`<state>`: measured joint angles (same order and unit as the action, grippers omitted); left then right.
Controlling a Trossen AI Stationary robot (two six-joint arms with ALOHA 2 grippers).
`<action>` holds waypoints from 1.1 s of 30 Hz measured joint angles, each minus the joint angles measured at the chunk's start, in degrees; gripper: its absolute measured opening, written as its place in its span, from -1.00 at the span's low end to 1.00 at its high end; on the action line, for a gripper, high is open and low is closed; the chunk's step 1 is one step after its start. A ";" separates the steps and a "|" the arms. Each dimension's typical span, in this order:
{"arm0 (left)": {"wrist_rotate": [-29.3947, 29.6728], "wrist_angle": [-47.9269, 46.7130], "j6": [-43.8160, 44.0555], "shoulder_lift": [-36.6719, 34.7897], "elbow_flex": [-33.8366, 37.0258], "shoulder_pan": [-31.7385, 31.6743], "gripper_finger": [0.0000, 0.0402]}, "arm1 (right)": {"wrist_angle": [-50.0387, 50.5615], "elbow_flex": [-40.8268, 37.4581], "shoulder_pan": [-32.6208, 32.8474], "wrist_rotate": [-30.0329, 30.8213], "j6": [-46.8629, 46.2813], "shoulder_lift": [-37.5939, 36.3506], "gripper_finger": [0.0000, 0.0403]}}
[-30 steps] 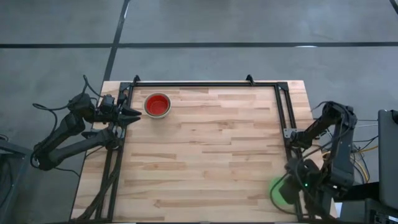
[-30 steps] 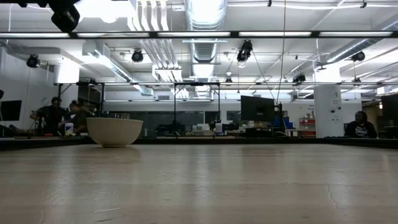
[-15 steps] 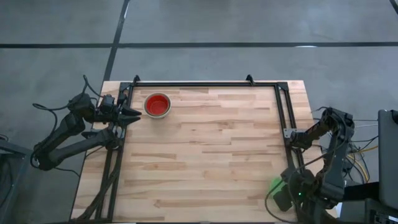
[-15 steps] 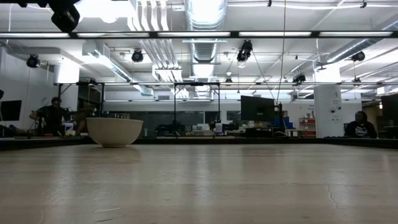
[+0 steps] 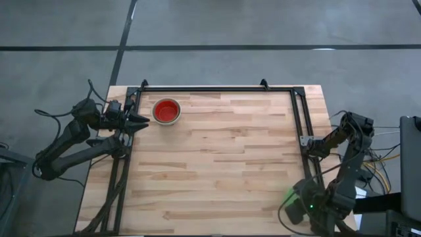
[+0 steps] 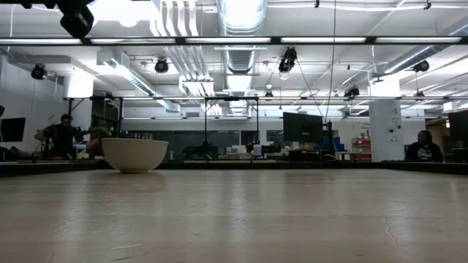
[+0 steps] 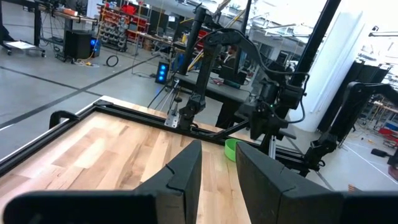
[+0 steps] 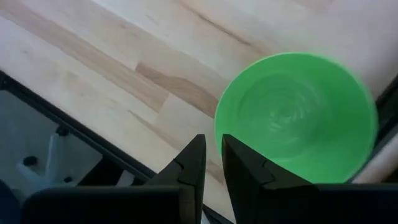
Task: Nest bowls inside each other
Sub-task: Stack the green bowl on the red bowl
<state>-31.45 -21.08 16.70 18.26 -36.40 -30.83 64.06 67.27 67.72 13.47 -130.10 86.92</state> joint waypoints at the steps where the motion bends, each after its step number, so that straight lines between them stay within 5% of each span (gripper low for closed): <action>1: -0.01 -0.02 0.00 0.00 0.00 0.01 -0.48 | -1.37 -0.89 0.00 0.00 -0.46 -0.12 -0.74; 33: -0.01 -0.02 -0.01 -0.02 0.00 0.00 -0.48 | -21.31 -13.93 -0.17 -1.81 -5.75 -1.66 -0.74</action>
<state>-31.46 -21.10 16.69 18.24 -36.40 -30.83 42.76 53.34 67.55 11.66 -135.85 85.25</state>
